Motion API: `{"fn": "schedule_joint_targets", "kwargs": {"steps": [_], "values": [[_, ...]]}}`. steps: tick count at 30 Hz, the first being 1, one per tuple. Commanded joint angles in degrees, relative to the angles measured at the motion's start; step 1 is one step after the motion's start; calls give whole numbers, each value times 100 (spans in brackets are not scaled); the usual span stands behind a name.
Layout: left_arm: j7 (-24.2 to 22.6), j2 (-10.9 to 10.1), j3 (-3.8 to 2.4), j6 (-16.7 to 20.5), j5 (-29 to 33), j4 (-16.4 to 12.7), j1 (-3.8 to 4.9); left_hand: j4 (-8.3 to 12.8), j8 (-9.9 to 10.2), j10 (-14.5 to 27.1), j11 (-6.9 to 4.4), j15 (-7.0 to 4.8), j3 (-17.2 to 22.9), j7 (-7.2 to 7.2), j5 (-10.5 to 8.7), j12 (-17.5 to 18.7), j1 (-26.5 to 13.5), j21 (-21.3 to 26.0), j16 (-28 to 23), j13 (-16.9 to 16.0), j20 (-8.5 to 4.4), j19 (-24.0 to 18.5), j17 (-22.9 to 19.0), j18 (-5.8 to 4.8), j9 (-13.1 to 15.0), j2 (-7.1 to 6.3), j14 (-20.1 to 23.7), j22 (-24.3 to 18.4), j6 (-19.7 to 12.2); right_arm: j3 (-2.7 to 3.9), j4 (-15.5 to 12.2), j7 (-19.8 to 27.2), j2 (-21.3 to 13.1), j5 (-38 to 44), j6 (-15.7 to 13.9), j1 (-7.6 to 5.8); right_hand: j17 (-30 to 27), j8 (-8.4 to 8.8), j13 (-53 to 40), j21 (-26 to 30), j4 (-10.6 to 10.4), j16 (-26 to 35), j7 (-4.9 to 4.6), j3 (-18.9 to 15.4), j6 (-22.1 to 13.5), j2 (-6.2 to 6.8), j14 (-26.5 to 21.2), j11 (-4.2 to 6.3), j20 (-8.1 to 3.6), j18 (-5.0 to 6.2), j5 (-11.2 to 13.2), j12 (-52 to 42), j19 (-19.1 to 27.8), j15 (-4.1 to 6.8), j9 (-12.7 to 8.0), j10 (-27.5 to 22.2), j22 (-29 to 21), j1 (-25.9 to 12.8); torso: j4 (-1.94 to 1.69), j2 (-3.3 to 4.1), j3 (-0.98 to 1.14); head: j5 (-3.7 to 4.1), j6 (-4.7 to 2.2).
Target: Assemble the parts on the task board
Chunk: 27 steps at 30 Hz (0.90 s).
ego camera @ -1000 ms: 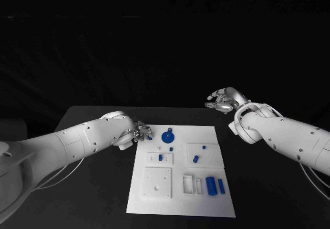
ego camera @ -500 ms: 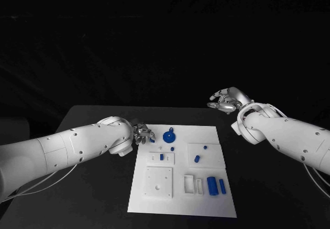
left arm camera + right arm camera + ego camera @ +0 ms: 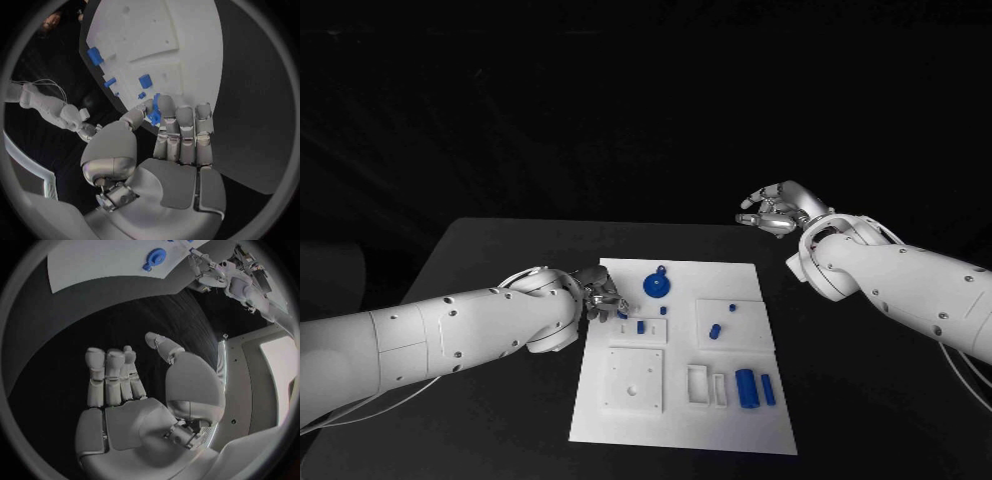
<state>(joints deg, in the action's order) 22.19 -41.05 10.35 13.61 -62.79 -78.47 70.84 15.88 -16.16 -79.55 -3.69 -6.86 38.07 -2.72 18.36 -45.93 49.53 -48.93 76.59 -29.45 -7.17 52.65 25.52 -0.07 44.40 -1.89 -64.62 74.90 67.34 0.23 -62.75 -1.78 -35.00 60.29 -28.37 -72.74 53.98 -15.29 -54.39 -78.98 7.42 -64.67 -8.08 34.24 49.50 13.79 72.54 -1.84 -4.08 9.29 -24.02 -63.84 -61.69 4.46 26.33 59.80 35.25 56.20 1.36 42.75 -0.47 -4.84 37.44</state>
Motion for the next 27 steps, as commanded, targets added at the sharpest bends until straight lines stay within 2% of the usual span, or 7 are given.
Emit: {"fn": "schedule_joint_targets", "kwargs": {"steps": [1, 5, 8, 13, 16, 25, 27], "values": [[24, -43, 5, 236, -162, -104, -47, -5, -487, -165, -200, -240, 31, 249, 21, -30, 61, -30, 35, -9, -657, 42, 7, 37, 9, 24, -240, 117, 274, 2, -10, 16, -11, 26, 78, 1, 8, 1, 7, 23, 9, 20, -28, -13, -4, -28, 52, 3, -28, 571, -37, -39, -2, 8, 8, -43, 9, -25, -1, -2, -1, -10, 8], [28, -31, 12, 274, -103, -102, -102, -15, -489, -164, -202, -242, 31, 251, 22, -33, 57, -32, 36, -13, -659, 47, 7, 36, 6, 30, -243, 116, 277, 2, -10, 13, -24, 26, 89, 1, 9, 0, 8, 23, 10, 20, -28, -14, -4, -28, 52, 3, -28, 571, -39, -40, -3, 8, 8, -43, 10, -25, -4, -1, 0, -15, 20], [41, -11, 49, 265, -101, -89, -122, -21, -492, -166, -205, -244, 30, 253, 27, -38, 52, -35, 38, -19, -662, 52, 8, 36, 3, 39, -249, 116, 282, 2, -4, 5, -24, 26, 115, 3, 10, 0, 9, 23, 10, 20, -28, -16, -3, -29, 53, 3, -28, 571, -41, -41, -3, 8, 9, -42, 11, -26, -8, -2, -5, -15, 31], [46, 20, 99, 265, -112, -39, -155, -25, -495, -167, -206, -246, 28, 255, 31, -43, 45, -38, 40, -25, -664, 56, 9, 35, 1, 49, -253, 116, 285, 2, -4, 6, -23, 26, 121, 4, 11, -1, 10, 23, 10, 20, -28, -18, -3, -31, 54, 3, -28, 571, -41, -42, -5, 8, 9, -42, 12, -28, 13, 5, -1, -34, 30], [45, 22, 103, 212, -229, -37, -184, -26, -497, -167, -208, -248, 28, 256, 33, -45, 42, -39, 42, -28, -665, 59, 9, 35, -1, 53, -255, 117, 287, 2, 0, 5, -29, 11, 176, 4, 11, -1, 11, 23, 10, 20, -28, -19, -3, -32, 54, 3, -28, 571, -42, -43, -5, 8, 9, -41, 13, -29, 13, 7, 0, -30, 35], [50, 53, 103, 172, -287, -35, -192, -27, -499, -167, -209, -250, 25, 257, 34, -48, 37, -42, 43, -32, -668, 62, 10, 34, -3, 55, -258, 117, 288, 2, 14, 11, -14, -69, 217, 15, 13, -1, 13, 25, 7, 21, -28, -24, -3, -38, 55, 3, -27, 571, -42, -45, -7, 8, 9, -41, 14, -36, 10, 11, 1, -57, 63], [51, 51, 103, 165, -289, -30, -196, -27, -500, -167, -210, -251, 26, 258, 35, -50, 37, -43, 44, -33, -669, 64, 10, 35, -3, 57, -259, 117, 288, 2, 19, 10, -15, -78, 224, 20, 13, -1, 14, 25, 5, 21, -28, -25, -3, -42, 56, 3, -27, 571, -42, -46, -7, 8, 10, -41, 15, -39, 8, 11, -1, -42, 72]]}}
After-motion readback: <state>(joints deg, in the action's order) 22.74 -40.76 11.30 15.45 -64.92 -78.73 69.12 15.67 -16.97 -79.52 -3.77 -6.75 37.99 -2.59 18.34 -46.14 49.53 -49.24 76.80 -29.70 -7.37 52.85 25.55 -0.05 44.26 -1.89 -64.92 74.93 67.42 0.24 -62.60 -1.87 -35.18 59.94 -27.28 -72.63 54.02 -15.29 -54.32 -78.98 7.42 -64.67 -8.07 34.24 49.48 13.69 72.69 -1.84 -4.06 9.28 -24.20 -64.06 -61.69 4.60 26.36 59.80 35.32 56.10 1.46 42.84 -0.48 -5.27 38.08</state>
